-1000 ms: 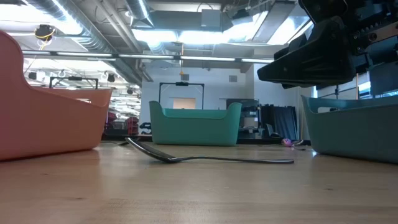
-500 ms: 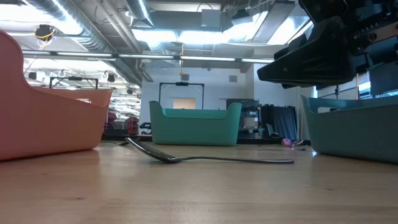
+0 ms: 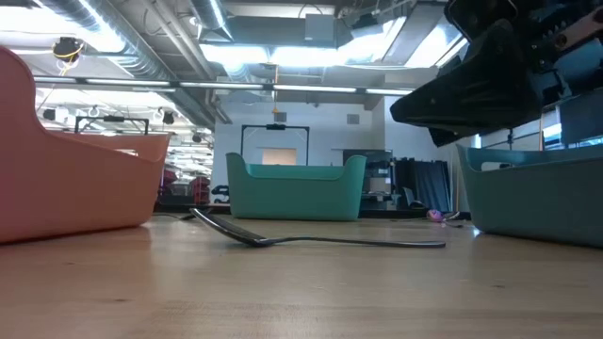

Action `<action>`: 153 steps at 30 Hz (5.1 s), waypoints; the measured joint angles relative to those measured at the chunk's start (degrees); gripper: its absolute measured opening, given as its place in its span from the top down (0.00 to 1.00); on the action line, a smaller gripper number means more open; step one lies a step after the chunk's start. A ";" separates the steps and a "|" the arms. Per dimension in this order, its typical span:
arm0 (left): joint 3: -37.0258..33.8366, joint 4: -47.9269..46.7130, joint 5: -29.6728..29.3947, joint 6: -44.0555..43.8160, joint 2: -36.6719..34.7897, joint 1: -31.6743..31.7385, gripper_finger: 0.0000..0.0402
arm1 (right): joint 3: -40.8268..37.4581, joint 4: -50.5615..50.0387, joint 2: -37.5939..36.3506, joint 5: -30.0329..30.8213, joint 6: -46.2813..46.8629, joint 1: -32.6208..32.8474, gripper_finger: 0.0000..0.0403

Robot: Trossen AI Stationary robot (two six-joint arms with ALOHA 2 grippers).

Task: Sort silverware by color (type)
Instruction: Put the gold fork into the green bin, then put the black spoon into the blue bin

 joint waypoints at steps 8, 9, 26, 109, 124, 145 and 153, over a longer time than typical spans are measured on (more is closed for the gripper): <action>6.94 0.06 -16.58 6.87 -0.03 2.49 0.97 | 2.07 0.78 0.00 -2.58 1.68 0.02 0.85; 7.65 0.13 -19.65 8.09 -0.07 2.81 0.97 | 2.69 0.80 0.00 -3.67 1.61 0.02 0.81; 6.75 5.49 -52.69 26.42 -0.17 14.81 0.97 | 11.09 0.78 0.00 -0.96 -3.46 0.02 0.38; -29.11 -8.55 -59.55 -8.06 -29.09 27.44 0.70 | 41.34 -50.37 4.12 -15.97 -36.90 -58.72 1.00; -30.37 -4.88 -59.05 -4.91 -29.09 30.95 0.70 | 48.07 -53.54 12.42 -15.09 -35.08 -57.68 0.98; -30.37 0.88 -55.07 3.33 -29.05 30.82 0.70 | 45.63 -60.21 2.15 -22.10 -33.42 -52.94 0.59; -30.35 16.84 -48.01 22.32 -29.05 30.80 0.70 | 40.13 -60.89 -0.85 -21.05 -32.65 -40.19 0.63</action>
